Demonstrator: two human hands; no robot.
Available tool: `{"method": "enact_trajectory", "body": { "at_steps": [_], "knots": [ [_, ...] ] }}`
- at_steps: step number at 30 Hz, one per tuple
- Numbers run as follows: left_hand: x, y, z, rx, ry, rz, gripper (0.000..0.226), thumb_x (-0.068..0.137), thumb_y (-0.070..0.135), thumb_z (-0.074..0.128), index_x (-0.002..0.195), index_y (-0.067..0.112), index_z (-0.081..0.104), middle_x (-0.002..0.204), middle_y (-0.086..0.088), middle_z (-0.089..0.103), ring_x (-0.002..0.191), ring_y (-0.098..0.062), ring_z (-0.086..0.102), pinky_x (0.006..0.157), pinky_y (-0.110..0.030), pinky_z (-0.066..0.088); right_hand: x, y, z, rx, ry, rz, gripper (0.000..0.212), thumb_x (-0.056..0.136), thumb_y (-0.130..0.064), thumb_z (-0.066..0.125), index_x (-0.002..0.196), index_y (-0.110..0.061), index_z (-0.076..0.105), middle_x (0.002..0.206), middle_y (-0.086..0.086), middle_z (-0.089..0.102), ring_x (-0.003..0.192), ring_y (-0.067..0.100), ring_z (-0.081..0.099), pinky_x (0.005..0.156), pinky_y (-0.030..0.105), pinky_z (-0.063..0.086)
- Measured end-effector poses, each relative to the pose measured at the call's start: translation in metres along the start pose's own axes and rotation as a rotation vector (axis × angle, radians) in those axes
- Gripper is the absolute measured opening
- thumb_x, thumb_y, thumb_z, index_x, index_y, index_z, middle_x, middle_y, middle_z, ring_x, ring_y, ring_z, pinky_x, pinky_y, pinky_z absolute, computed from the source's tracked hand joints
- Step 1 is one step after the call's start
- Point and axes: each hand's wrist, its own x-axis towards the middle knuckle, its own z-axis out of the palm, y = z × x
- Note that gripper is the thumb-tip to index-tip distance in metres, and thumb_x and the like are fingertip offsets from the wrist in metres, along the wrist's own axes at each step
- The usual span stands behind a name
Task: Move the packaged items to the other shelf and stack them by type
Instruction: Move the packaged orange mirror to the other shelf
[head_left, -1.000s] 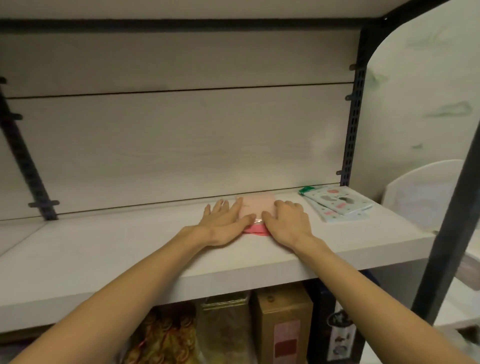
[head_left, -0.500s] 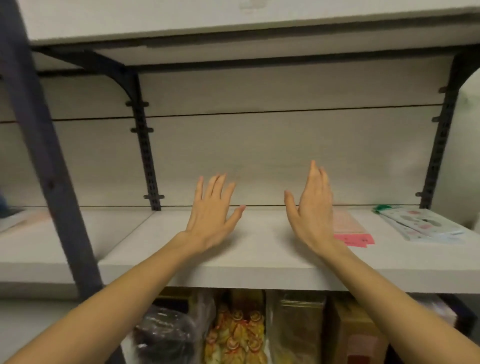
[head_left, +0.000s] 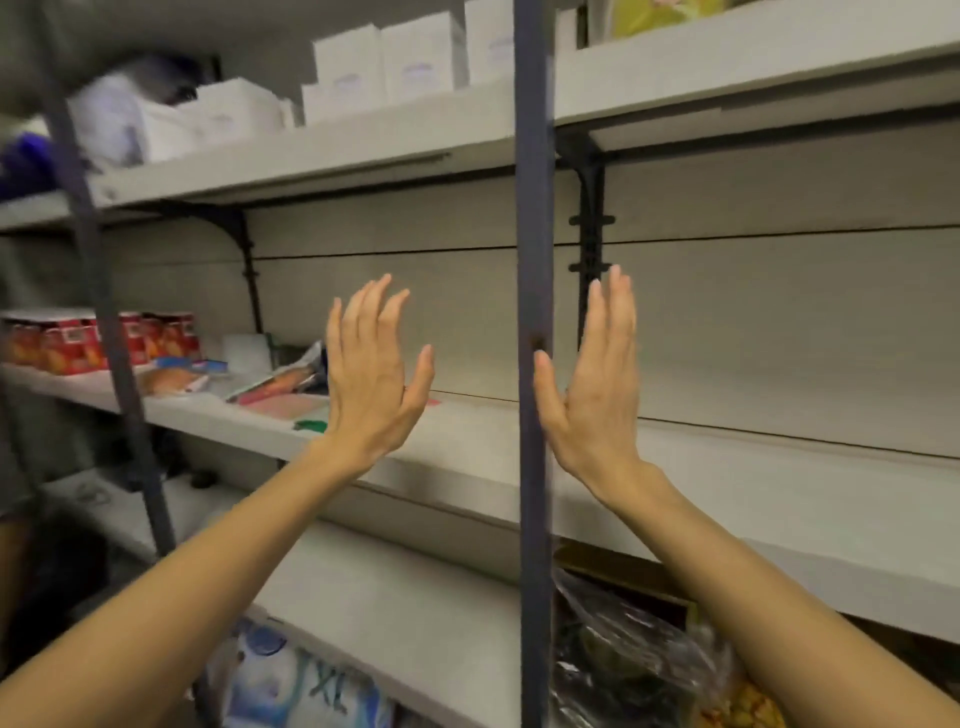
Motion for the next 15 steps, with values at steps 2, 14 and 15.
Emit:
{"method": "enact_trajectory", "body": {
  "at_steps": [2,14,15],
  "knots": [
    [-0.010,-0.043,-0.008,0.095,-0.104,-0.044,0.060,0.101,0.040,0.046,0.149,0.006,0.038,0.160,-0.015,0.031,0.149,-0.032,0.028,0.123,-0.055,0.017,0.001,-0.030,0.033,0.004,-0.039,-0.151,0.073,0.097,-0.022,0.059,0.153,0.009,0.023,0.164,0.024,0.014,0.155,0.035,0.010,0.125,0.048,0.019],
    [-0.064,-0.240,0.002,0.459,-0.568,-0.186,0.062,0.096,0.046,0.052,0.148,0.016,0.037,0.167,-0.018,0.011,0.152,-0.036,0.020,0.123,-0.052,0.018,-0.014,-0.091,0.253,-0.021,-0.500,-0.161,0.071,0.098,-0.036,0.049,0.156,-0.003,0.024,0.163,0.014,0.025,0.154,0.031,0.009,0.126,0.041,0.011],
    [-0.066,-0.254,0.007,0.477,-0.605,-0.197,0.062,0.096,0.047,0.050,0.149,0.017,0.037,0.167,-0.018,0.010,0.152,-0.036,0.019,0.124,-0.052,0.018,-0.012,-0.092,0.272,-0.029,-0.545,-0.167,0.072,0.098,-0.037,0.049,0.157,-0.003,0.024,0.163,0.014,0.024,0.154,0.032,0.007,0.125,0.041,0.009]
  ]
}}
